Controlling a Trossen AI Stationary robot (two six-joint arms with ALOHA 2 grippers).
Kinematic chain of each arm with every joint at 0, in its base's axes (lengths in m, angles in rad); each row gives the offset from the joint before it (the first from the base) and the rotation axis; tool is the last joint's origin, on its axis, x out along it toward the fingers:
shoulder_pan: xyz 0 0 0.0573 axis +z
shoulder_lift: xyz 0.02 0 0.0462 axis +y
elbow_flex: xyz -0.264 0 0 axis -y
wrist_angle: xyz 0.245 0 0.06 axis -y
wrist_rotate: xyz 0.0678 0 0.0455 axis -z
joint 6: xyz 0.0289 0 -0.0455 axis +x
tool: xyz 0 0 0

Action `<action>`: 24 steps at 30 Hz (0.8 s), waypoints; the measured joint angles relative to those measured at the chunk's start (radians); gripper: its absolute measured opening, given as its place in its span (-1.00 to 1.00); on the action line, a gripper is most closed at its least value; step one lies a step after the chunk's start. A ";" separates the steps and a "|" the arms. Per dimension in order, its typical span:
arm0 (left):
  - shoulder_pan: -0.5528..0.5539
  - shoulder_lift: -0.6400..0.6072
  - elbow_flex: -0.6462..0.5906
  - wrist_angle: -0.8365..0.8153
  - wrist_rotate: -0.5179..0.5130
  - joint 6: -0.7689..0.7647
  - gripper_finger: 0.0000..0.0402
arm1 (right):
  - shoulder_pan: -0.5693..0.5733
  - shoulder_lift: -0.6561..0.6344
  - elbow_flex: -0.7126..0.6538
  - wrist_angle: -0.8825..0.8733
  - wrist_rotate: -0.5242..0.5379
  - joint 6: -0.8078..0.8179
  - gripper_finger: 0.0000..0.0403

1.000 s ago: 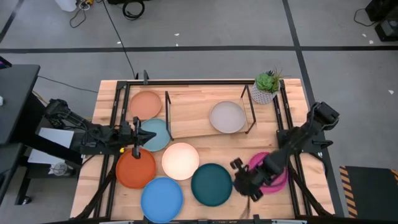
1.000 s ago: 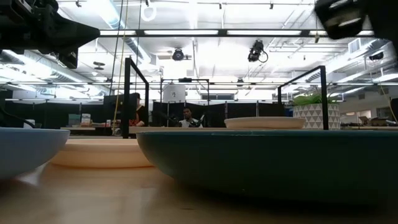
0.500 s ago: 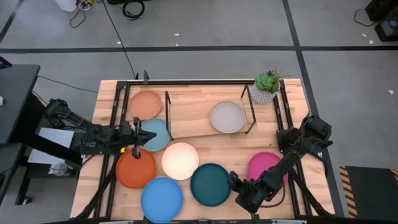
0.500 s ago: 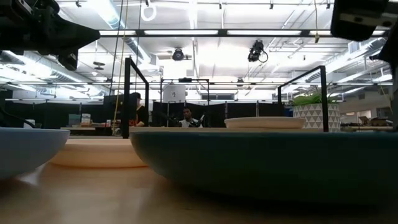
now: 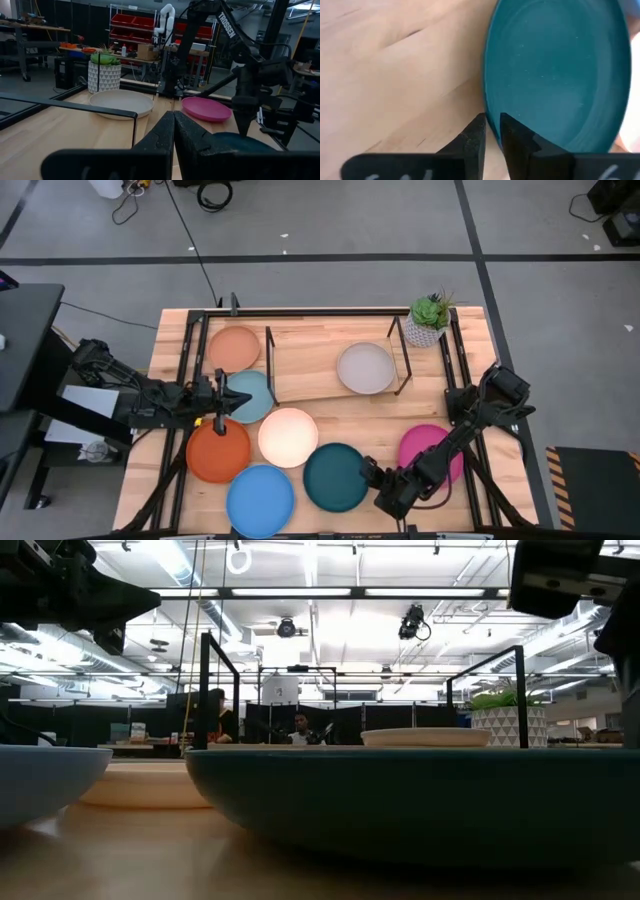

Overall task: Place and stack plates onto a shelf
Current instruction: Put the dark green plate on the shelf

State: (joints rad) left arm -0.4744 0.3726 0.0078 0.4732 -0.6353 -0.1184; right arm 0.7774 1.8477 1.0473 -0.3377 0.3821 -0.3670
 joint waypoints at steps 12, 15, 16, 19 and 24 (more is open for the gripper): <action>0.000 0.000 0.000 0.000 0.000 -0.001 -0.92 | 0.000 -0.003 0.000 -0.022 -0.021 -0.045 -0.95; 0.000 0.000 0.000 0.000 0.000 -0.001 -0.92 | 0.010 -0.003 0.001 -0.025 -0.017 -0.057 -0.93; 0.000 0.000 0.000 0.001 0.000 -0.001 -0.92 | 0.012 -0.005 0.000 -0.025 -0.017 -0.056 -0.92; 0.000 0.000 0.000 0.021 0.000 -0.002 -0.92 | 0.014 -0.030 0.000 -0.038 -0.016 -0.048 -0.91; 0.000 0.000 0.000 0.117 0.002 0.009 -0.92 | -0.028 -0.130 0.001 -0.051 -0.012 0.002 -0.92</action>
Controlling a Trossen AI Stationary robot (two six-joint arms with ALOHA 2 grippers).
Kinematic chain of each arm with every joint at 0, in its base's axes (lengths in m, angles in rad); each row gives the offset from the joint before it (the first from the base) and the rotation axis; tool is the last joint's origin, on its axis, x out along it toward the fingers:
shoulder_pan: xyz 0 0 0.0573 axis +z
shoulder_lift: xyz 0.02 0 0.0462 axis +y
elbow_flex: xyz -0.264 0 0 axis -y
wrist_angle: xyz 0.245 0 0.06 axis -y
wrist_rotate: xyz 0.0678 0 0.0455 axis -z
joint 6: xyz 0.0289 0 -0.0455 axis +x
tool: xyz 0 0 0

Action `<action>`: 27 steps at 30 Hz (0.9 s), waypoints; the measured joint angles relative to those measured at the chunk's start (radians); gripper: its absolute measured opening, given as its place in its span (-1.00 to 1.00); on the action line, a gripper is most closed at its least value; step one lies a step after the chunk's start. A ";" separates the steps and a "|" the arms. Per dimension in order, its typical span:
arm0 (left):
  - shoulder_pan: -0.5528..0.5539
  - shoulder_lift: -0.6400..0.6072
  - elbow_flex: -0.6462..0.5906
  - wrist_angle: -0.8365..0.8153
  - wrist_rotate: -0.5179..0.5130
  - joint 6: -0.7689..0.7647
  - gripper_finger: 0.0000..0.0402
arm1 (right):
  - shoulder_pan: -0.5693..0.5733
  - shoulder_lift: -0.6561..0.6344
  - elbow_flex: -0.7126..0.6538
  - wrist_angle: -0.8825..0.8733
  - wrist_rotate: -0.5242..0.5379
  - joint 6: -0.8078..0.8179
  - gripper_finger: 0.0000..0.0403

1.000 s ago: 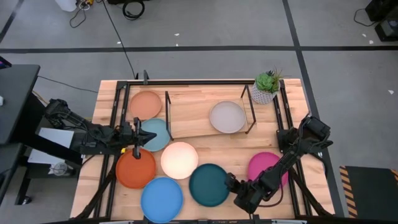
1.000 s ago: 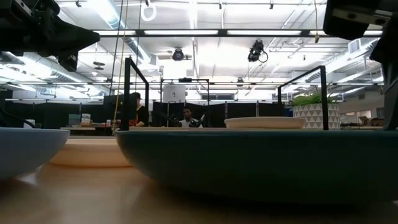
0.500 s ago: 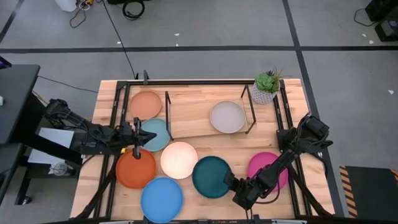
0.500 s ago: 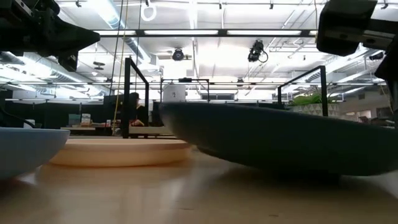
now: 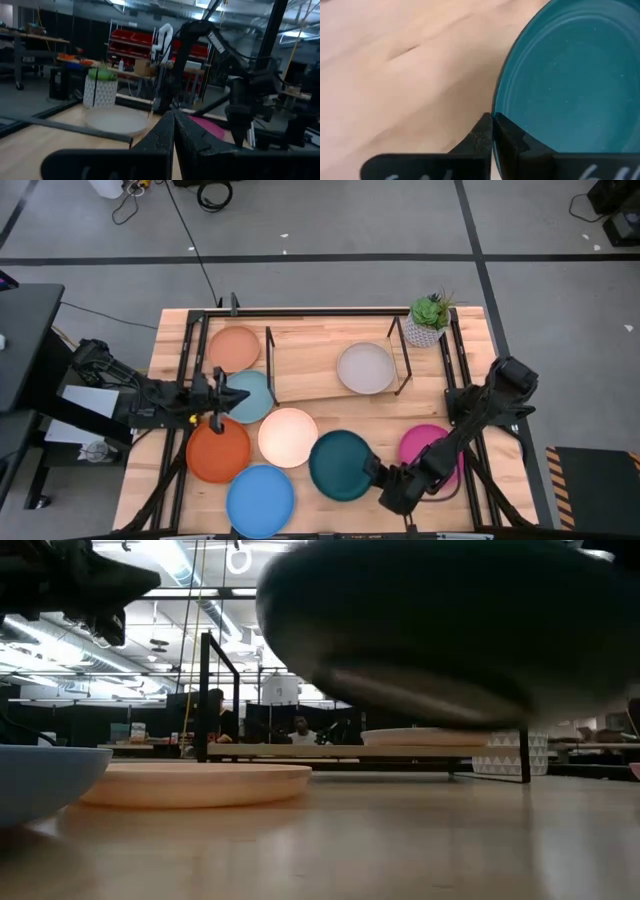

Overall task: Place and stack plates onto a shelf
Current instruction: Put the dark green plate on the shelf

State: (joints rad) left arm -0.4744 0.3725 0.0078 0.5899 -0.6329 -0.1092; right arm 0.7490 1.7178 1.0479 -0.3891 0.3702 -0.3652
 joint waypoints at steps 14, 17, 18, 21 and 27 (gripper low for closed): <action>-0.002 0.214 0.000 0.183 0.242 0.032 -0.92 | -0.343 -0.031 0.160 -0.142 -0.123 -0.032 -0.93; -0.001 0.296 0.000 0.233 0.242 0.076 -0.92 | -0.422 -0.030 0.224 -0.196 -0.129 -0.040 -0.93; -0.001 0.315 0.000 0.253 0.243 0.094 -0.92 | -0.449 -0.024 0.238 -0.198 -0.135 -0.053 -0.93; -0.001 0.371 0.000 0.318 0.245 0.133 -0.92 | -0.530 -0.013 0.259 -0.197 -0.168 -0.099 -0.93; -0.001 0.401 0.000 0.315 0.245 0.148 -0.92 | -0.698 0.022 0.265 -0.147 -0.262 -0.150 -0.93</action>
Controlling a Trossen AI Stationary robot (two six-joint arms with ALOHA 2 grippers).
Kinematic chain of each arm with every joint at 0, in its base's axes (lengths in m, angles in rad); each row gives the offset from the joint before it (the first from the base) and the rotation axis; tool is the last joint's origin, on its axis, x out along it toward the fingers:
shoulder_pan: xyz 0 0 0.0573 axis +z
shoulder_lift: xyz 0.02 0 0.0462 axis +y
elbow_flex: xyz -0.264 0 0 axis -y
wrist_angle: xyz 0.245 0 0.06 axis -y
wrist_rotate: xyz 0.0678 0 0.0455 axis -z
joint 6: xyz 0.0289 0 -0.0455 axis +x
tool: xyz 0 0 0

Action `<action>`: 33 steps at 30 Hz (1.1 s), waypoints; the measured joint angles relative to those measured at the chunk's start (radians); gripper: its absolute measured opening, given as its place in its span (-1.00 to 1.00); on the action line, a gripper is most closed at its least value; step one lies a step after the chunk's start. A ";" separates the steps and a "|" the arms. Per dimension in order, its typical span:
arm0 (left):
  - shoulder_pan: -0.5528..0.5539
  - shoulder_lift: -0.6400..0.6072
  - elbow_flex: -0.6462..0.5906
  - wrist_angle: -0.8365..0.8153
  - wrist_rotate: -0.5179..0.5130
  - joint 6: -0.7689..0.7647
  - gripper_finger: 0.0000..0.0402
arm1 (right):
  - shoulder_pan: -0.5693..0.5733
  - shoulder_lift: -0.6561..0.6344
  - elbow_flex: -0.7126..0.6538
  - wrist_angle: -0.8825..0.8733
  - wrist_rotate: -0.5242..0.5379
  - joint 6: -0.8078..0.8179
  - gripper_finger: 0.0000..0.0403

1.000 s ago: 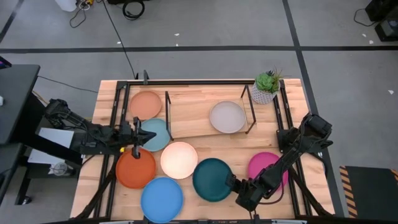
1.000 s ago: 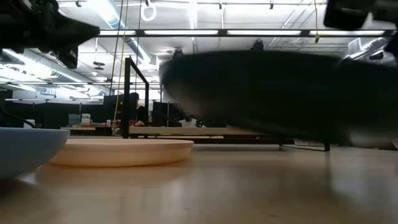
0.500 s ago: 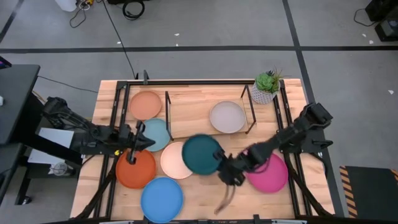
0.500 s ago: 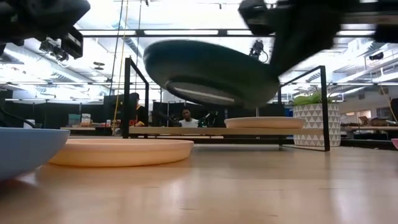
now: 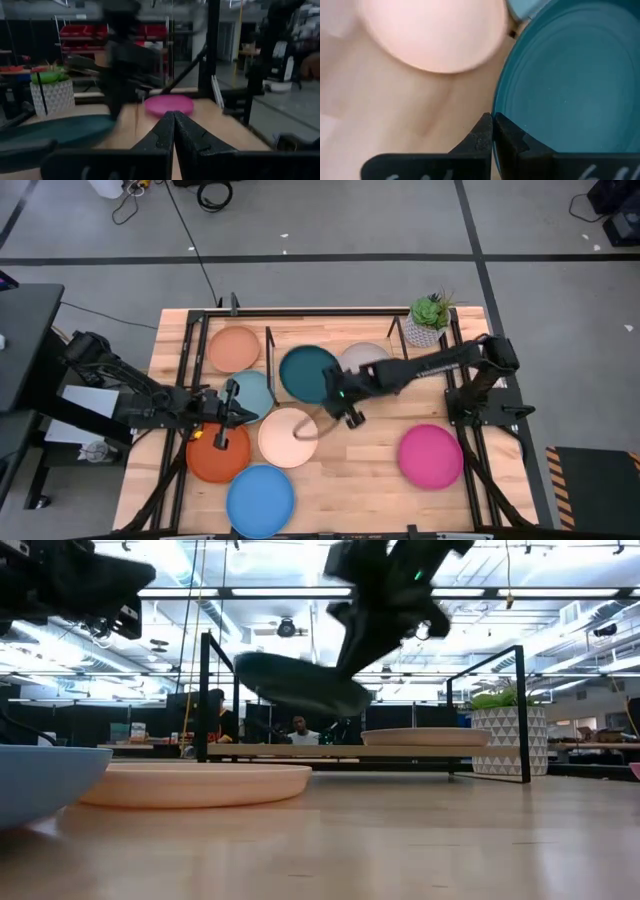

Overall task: Place and stack plates onto a shelf
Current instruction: Put the dark green plate on the shelf

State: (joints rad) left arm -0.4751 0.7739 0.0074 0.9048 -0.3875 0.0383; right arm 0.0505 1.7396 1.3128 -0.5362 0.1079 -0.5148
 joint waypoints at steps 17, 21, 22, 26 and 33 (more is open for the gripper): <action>0.001 -0.002 0.000 0.010 0.000 0.048 -0.92 | -0.099 0.157 0.001 0.121 -0.043 -0.091 -0.89; 0.001 -0.002 0.000 0.011 0.000 0.056 -0.92 | -0.087 0.155 0.001 0.120 -0.059 -0.087 -0.78; 0.001 -0.002 0.000 0.011 0.000 0.058 -0.92 | -0.082 0.152 0.001 0.119 -0.058 -0.083 -0.75; 0.001 -0.002 0.000 0.011 0.000 0.060 -0.92 | -0.070 0.146 0.001 0.124 -0.040 -0.083 -0.65; 0.001 -0.002 0.000 0.011 0.000 0.059 -0.92 | -0.027 0.145 0.065 0.088 0.047 -0.079 -0.59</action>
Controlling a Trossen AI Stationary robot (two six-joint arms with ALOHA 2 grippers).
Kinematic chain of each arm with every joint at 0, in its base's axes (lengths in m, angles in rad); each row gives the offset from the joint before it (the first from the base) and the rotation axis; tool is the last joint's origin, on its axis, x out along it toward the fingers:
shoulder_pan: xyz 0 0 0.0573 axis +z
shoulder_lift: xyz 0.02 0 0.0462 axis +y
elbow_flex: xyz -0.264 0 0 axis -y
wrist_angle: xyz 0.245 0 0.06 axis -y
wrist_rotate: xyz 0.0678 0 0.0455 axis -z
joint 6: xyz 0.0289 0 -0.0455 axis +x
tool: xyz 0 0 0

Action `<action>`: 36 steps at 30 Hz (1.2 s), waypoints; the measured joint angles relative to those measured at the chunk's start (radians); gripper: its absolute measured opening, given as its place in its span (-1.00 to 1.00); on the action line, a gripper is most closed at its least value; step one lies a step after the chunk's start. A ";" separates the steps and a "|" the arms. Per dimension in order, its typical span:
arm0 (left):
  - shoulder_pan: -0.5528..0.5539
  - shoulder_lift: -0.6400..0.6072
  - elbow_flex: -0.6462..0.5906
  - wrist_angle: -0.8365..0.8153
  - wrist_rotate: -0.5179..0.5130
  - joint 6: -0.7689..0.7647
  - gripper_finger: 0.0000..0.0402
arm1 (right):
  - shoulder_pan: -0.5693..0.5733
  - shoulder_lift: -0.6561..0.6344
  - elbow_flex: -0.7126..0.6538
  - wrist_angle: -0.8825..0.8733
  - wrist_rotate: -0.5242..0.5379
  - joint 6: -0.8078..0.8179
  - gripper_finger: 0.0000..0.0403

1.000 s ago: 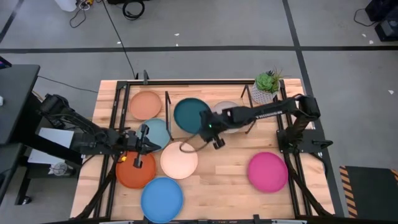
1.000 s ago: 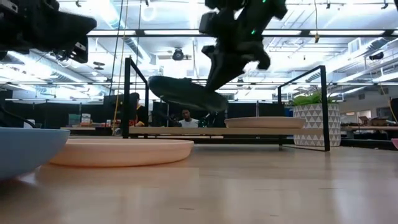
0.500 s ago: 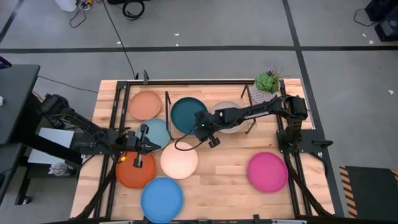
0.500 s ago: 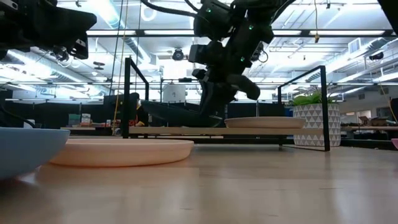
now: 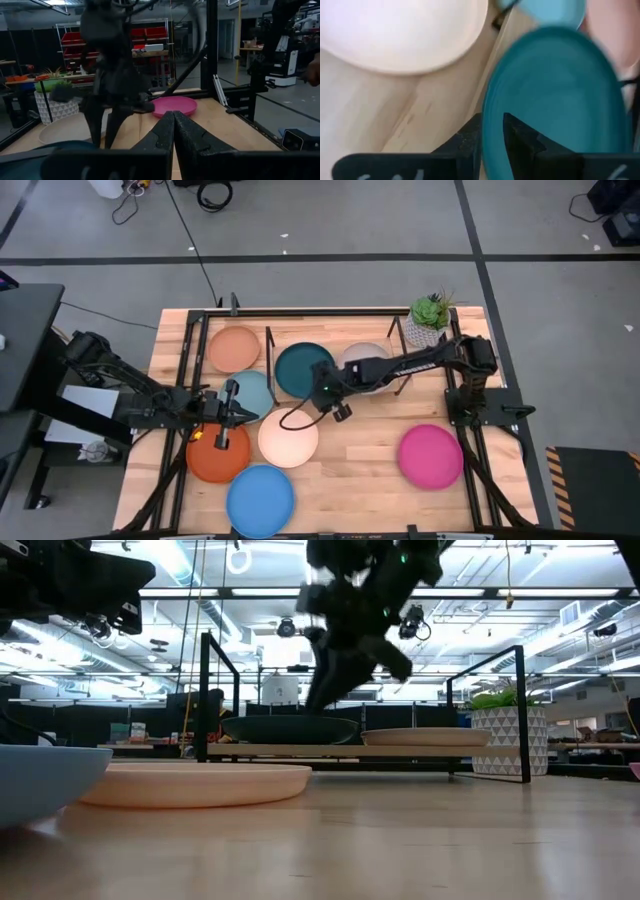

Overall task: Place and stack plates onto a shelf
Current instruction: Put the dark green plate on the shelf, then stack the peach plate on top of the gray plate on the shelf

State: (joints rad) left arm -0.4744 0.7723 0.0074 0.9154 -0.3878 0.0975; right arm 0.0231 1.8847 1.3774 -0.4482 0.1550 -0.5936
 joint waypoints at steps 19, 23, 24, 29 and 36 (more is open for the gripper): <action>0.000 0.000 0.000 -0.001 0.000 -0.007 -0.92 | 0.211 0.111 0.049 0.017 -0.173 0.123 -0.34; 0.000 0.000 0.000 -0.006 0.000 -0.007 -0.92 | 0.249 0.179 0.047 0.036 -0.118 0.084 -0.22; 0.000 0.000 0.000 -0.009 0.000 -0.007 -0.92 | 0.256 0.188 0.047 0.047 -0.107 0.066 -0.20; 0.000 0.000 0.000 -0.007 0.000 -0.007 -0.92 | 0.272 0.219 0.047 0.080 -0.073 0.007 -0.17; 0.000 0.000 0.000 -0.014 0.000 -0.008 -0.92 | 0.257 0.224 0.048 0.117 -0.100 -0.002 -0.33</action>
State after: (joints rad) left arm -0.4747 0.7723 0.0074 0.9010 -0.3882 0.0892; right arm 0.2801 2.1082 1.4250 -0.3315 0.0549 -0.5953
